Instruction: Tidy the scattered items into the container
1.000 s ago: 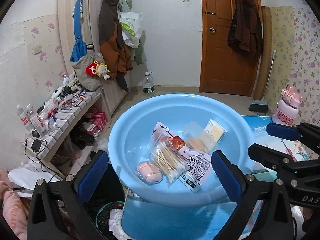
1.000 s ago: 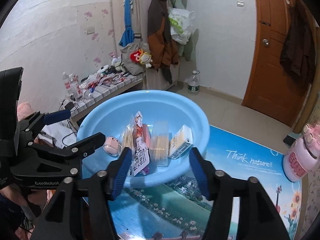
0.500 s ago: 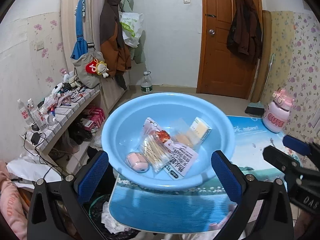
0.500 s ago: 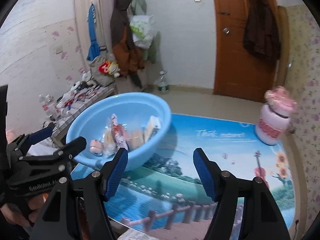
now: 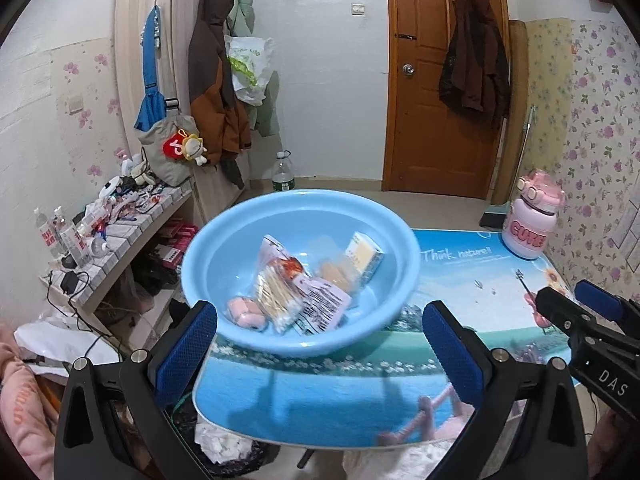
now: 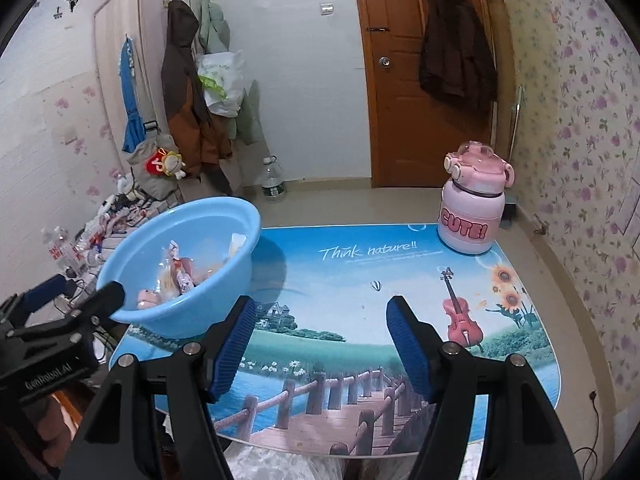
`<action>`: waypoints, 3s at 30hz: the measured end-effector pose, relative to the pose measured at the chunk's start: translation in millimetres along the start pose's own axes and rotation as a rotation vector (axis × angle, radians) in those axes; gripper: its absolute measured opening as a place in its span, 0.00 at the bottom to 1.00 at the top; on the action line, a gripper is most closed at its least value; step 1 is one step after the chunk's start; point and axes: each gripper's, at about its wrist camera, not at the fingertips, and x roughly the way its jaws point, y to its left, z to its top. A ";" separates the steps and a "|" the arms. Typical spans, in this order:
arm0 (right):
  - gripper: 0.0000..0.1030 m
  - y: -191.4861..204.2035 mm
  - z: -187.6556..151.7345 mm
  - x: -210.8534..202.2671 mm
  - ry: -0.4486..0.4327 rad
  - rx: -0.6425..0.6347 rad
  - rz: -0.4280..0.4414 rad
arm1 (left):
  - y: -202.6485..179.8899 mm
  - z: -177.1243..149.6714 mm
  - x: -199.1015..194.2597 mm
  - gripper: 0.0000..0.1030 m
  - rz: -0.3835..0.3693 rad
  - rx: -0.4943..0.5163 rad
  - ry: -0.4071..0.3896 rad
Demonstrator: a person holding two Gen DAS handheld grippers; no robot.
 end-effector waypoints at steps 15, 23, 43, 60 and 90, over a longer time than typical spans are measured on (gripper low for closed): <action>0.67 -42.2 -27.4 -25.3 0.013 0.039 -0.043 | -43.6 -15.0 -18.5 1.00 -0.050 0.039 -0.001; 0.67 -37.5 -25.7 -35.8 -0.017 0.016 -0.034 | -50.8 -12.2 -22.6 1.00 -0.049 0.067 -0.010; 0.67 -53.1 -29.0 -23.6 0.052 0.064 -0.070 | -67.9 -16.5 -14.9 1.00 -0.085 0.105 0.082; 0.68 -59.0 -21.4 -38.9 0.052 0.109 -0.073 | -77.9 -7.4 -23.2 1.00 -0.056 0.109 0.093; 0.67 -59.7 -26.2 -29.5 0.080 0.100 -0.089 | -83.0 -6.5 -19.8 1.00 -0.081 0.109 0.107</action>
